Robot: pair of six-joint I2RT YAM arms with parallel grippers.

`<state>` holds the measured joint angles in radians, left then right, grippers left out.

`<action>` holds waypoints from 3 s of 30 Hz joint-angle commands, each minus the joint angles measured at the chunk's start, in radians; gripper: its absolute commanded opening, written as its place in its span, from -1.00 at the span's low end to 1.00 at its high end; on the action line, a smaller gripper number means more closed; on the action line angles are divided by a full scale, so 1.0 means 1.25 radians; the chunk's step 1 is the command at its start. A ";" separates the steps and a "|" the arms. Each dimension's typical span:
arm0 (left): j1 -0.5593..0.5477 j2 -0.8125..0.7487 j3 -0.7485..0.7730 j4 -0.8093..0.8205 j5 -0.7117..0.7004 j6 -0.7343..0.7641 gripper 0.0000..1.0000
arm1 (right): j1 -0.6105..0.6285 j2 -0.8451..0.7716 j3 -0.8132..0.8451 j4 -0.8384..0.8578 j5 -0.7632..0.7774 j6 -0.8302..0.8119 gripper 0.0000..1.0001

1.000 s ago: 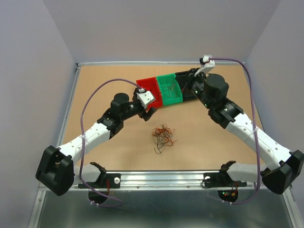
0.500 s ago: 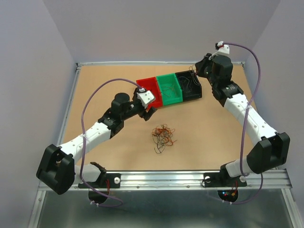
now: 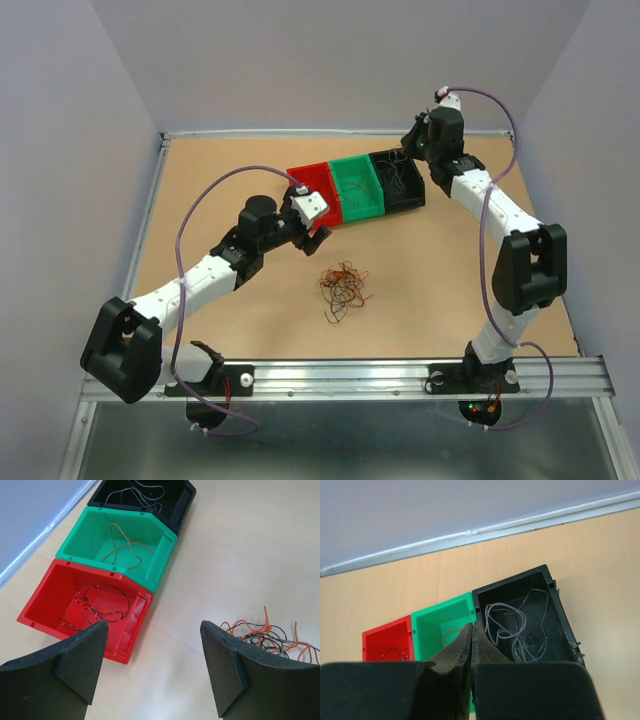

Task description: Untangle the cables

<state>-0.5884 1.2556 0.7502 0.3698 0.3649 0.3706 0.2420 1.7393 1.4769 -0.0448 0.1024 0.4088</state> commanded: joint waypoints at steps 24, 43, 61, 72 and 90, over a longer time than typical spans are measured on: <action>-0.004 -0.001 0.027 0.001 0.011 0.009 0.73 | -0.005 0.314 0.047 0.017 0.116 0.023 -0.99; -0.042 0.058 0.048 -0.063 0.050 0.094 0.82 | 0.032 -0.142 -0.250 0.009 0.034 0.002 0.75; -0.134 0.144 0.075 -0.158 0.055 0.191 0.79 | 0.079 -0.562 -0.716 0.080 -0.003 0.066 0.68; -0.154 0.094 0.055 -0.204 0.149 0.235 0.74 | 0.079 -0.574 -0.724 0.082 0.003 0.066 0.68; -0.194 0.186 0.103 -0.214 0.079 0.208 0.08 | 0.079 -0.596 -0.730 0.084 -0.008 0.063 0.67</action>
<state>-0.8223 1.4727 0.8284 0.0956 0.4782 0.6445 0.3416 1.0252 0.5865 0.0090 0.1005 0.4873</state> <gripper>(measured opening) 0.650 0.839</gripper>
